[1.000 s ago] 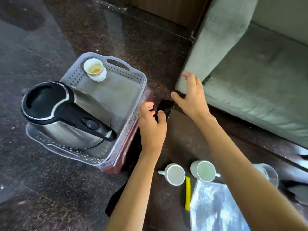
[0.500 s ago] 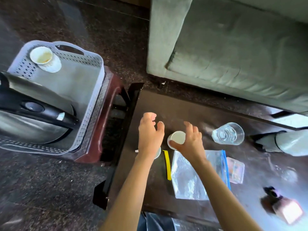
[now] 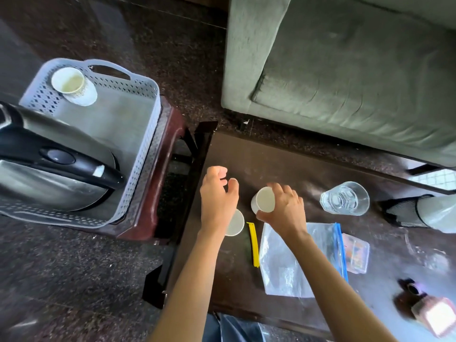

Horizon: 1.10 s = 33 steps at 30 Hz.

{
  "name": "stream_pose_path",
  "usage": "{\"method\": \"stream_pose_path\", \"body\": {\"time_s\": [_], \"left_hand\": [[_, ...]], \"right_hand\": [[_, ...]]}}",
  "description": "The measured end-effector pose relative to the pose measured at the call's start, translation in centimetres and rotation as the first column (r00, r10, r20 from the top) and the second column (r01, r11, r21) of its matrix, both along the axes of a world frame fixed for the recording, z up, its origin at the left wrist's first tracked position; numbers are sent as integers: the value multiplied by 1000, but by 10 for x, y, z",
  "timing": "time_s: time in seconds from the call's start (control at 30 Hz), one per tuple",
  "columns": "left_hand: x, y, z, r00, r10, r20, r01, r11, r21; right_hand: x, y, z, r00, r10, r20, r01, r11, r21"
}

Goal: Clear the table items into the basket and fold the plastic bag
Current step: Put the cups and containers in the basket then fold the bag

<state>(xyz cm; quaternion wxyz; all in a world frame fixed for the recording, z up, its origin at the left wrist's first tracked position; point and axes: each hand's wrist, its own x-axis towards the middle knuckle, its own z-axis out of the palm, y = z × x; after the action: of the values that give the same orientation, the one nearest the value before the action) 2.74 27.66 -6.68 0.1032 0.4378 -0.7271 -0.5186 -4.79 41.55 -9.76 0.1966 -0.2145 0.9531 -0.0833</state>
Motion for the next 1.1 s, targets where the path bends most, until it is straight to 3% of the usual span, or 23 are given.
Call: {"method": "stream_pose_path", "body": {"time_s": [0.37, 0.57, 0.7, 0.9, 1.1], "left_hand": [[-3, -97, 47, 949, 283, -140, -301, 945, -126], [0, -140, 55, 867, 464, -180, -488, 865, -120], [1, -157, 52, 807, 553, -208, -577, 813, -77], [-4, -174, 48, 761, 624, -175, -637, 771, -21], [-5, -189, 37, 691, 711, -132, -713, 700, 41]], "right_hand": [[-32, -142, 88, 981, 127, -150, -176, 906, -386], [-48, -242, 118, 933, 300, -200, -360, 807, -468], [-55, -301, 118, 850, 481, -215, -525, 745, -411], [-45, -366, 90, 652, 715, -253, -758, 630, -169], [-34, -400, 61, 527, 803, -278, -845, 529, -72]]}}
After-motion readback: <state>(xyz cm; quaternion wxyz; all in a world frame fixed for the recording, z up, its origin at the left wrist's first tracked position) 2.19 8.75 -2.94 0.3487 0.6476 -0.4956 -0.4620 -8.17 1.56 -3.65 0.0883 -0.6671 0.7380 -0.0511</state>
